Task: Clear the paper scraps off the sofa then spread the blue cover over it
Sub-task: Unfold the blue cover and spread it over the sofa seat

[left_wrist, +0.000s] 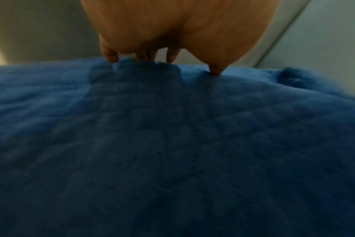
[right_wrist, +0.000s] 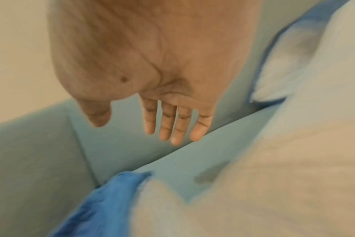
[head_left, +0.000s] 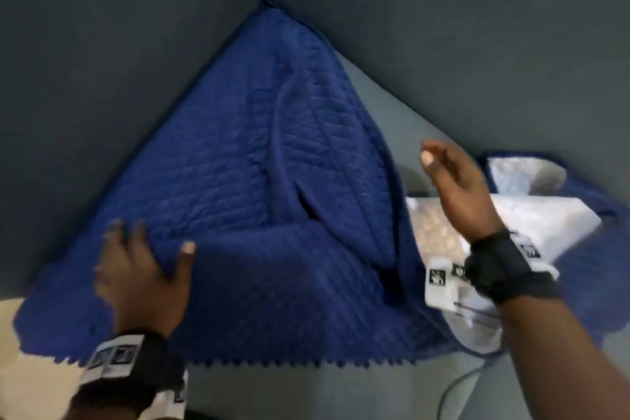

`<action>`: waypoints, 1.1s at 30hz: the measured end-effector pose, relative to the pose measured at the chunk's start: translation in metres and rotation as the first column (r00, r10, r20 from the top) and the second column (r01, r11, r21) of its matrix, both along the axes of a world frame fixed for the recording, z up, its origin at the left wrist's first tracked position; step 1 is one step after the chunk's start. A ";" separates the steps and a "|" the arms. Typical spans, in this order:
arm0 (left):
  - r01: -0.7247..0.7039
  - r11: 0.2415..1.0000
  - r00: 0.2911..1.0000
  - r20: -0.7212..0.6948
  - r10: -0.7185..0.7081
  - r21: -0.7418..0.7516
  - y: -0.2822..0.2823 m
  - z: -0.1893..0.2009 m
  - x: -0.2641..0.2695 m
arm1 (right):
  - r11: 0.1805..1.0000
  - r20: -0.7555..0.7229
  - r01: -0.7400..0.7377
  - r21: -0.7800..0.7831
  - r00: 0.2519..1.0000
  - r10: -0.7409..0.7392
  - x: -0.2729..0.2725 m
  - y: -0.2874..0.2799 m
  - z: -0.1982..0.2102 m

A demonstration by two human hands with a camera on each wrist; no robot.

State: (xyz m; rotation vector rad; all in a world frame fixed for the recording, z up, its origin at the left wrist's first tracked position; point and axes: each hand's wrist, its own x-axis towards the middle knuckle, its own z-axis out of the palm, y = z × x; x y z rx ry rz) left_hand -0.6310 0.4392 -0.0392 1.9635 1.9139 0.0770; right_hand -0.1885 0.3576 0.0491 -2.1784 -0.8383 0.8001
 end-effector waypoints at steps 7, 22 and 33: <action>0.616 0.788 0.775 0.206 -0.598 -0.029 -0.122 0.036 0.160 | 0.982 0.158 -0.051 -0.184 0.984 0.081 0.011 -0.189 0.025; 0.801 0.545 0.560 -0.013 -0.829 -0.250 -0.291 0.005 0.293 | 0.868 0.631 -0.286 -0.407 0.599 0.493 0.103 -0.367 -0.006; 0.970 0.157 0.181 0.118 -0.976 -0.184 -0.322 0.041 0.271 | 0.974 0.779 0.197 0.109 0.592 -0.206 0.260 -0.283 0.138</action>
